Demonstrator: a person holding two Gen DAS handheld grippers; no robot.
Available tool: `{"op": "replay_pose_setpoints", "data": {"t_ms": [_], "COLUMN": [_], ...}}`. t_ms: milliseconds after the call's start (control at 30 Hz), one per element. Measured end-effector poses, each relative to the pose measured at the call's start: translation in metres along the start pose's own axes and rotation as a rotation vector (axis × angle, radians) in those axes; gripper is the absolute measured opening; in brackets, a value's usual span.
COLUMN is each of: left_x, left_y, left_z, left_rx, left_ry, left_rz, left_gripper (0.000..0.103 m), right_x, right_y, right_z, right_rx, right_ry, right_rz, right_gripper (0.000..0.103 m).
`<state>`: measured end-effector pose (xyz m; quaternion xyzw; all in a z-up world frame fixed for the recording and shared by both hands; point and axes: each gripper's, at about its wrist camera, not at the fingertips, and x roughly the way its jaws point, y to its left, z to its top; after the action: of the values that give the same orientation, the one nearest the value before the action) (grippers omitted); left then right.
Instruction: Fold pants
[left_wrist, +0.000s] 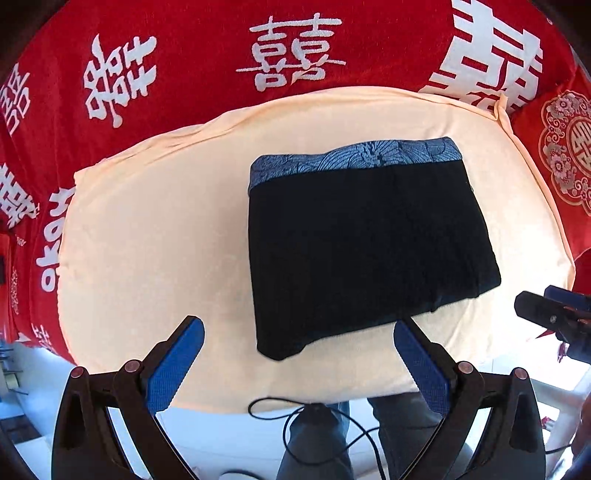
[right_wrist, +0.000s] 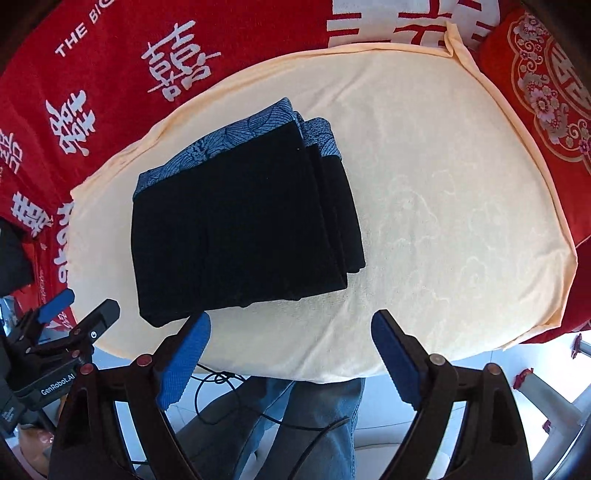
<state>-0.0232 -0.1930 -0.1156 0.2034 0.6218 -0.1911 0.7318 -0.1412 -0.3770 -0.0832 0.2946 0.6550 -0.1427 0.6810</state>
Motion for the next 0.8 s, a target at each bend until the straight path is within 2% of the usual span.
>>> {"op": "replay_pose_setpoints", "data": {"t_ms": [267, 467, 633, 800], "left_x": [-0.031, -0.05, -0.058, -0.063], "left_y": [0.011, 0.016, 0.02, 0.023], "left_z": [-0.02, -0.023, -0.023, -0.021], "left_rx": [0.034, -0.011, -0.054, -0.058], "left_ry": [0.011, -0.004, -0.012, -0.02], "left_rz": [0.01, -0.015, -0.076, -0.061], "left_gripper": [0.103, 0.103, 0.103, 0.103], "right_x": [-0.025, -0.043, -0.049, -0.059], "right_y": [0.017, 0.03, 0.04, 0.046], "right_z": [-0.012, -0.016, -0.017, -0.014], "right_rx": [-0.041, -0.071, -0.085, -0.097], "right_ry": [0.0, -0.023, -0.036, -0.063], "right_rz": [-0.037, -0.046, -0.043, -0.047], "right_gripper": [0.091, 0.091, 0.091, 0.091]}}
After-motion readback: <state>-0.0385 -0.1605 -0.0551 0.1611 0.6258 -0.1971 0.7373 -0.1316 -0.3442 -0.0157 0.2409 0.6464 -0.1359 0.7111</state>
